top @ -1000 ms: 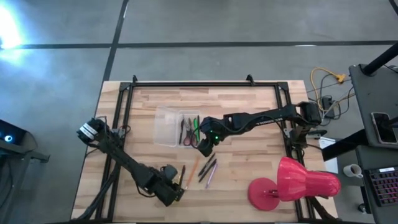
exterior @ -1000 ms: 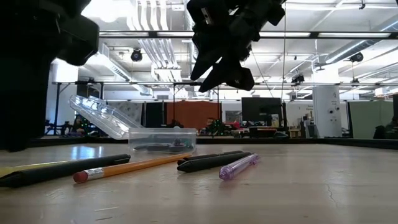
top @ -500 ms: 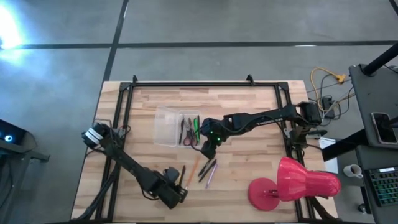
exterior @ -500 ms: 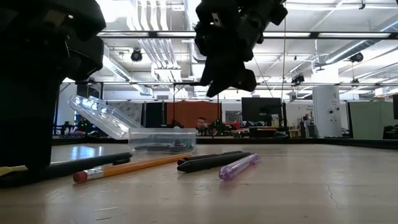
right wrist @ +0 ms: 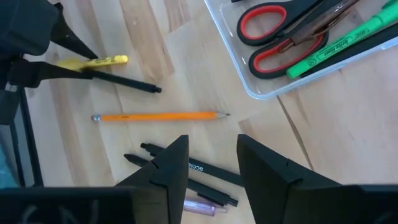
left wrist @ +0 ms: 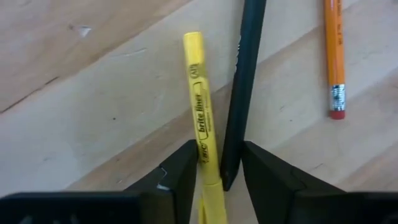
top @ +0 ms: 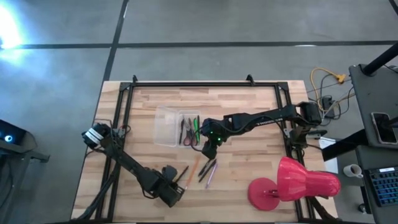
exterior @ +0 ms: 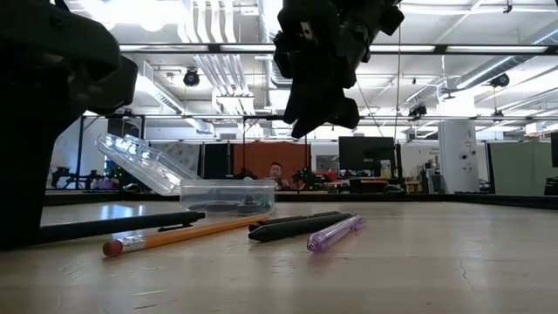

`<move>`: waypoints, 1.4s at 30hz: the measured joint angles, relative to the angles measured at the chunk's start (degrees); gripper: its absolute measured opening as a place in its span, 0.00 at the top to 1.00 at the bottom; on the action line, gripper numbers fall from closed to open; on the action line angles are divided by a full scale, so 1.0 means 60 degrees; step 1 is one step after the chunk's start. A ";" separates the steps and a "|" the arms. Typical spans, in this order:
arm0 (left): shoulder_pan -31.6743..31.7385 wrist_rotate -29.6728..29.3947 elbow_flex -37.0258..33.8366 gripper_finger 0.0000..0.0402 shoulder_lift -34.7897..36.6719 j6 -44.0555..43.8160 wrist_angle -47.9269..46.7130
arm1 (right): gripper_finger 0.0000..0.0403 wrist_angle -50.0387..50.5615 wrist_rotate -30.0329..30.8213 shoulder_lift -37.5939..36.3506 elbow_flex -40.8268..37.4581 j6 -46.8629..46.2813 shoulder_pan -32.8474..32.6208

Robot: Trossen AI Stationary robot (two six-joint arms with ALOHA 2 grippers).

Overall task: Pick & place school supplies into a supply box
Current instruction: Put the yellow pen into the transparent supply box

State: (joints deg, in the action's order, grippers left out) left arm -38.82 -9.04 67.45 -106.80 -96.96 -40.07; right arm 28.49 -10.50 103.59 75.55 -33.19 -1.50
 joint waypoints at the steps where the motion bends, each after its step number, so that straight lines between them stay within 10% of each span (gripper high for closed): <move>1: -0.0020 0.0000 -0.0035 0.73 0.0003 0.0073 0.0016 | 0.68 0.0000 0.0001 0.0000 0.0000 0.0000 0.0000; 25: -0.0160 0.0289 0.0080 0.97 0.0487 0.0104 0.0124 | 0.68 -0.0011 0.0018 0.0000 -0.0004 -0.0036 0.0000; 42: -0.0169 0.0436 -0.0132 0.92 -0.0220 -0.0508 0.1403 | 0.68 0.0007 0.0015 0.0002 -0.0040 -0.0036 0.0004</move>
State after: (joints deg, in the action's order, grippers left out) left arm -39.83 -6.42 66.66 -108.12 -100.01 -31.66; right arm 28.53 -10.41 103.60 75.31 -33.41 -1.48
